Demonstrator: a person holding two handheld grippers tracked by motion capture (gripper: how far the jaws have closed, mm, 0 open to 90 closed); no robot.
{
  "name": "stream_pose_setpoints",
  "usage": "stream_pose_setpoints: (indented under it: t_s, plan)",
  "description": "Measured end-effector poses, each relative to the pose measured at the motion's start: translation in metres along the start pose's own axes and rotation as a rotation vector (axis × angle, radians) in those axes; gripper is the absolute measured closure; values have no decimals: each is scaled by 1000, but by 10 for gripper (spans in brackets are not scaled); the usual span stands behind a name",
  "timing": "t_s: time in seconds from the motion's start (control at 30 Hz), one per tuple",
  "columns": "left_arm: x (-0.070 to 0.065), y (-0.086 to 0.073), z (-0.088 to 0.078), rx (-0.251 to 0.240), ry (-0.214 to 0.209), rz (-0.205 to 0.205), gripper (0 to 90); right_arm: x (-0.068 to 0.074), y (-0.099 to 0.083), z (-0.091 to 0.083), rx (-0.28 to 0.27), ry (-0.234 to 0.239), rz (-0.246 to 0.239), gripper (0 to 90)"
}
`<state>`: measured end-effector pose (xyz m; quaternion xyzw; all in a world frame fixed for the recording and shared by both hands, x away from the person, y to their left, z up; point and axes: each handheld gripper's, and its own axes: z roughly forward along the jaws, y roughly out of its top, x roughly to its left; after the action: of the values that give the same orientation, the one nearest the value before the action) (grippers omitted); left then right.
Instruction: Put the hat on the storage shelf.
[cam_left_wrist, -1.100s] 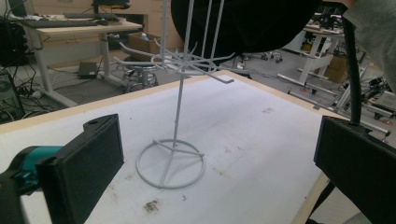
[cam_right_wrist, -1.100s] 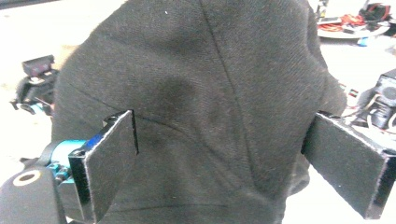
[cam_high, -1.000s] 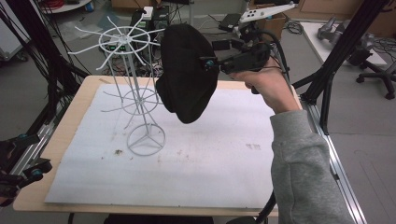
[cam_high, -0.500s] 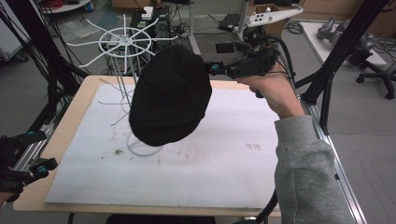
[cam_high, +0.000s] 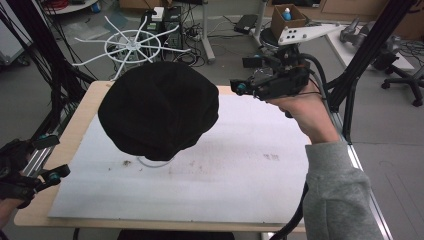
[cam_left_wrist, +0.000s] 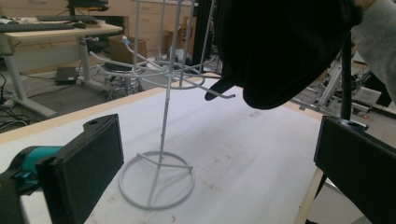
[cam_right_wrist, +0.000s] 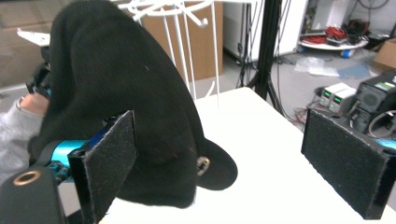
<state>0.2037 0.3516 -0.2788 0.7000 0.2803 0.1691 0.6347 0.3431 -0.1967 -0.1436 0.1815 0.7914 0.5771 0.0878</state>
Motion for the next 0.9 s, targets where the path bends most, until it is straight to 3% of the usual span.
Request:
stream_pose_setpoints:
  t_s: [0.4, 0.9]
  plan:
    - [7, 8, 16, -18, -54, 14, 17, 18, -31, -21, -32, -37, -10, 100]
    - [22, 16, 31, -52, -95, 8, 17, 29, -91, -45, -63, -109, 59, 100]
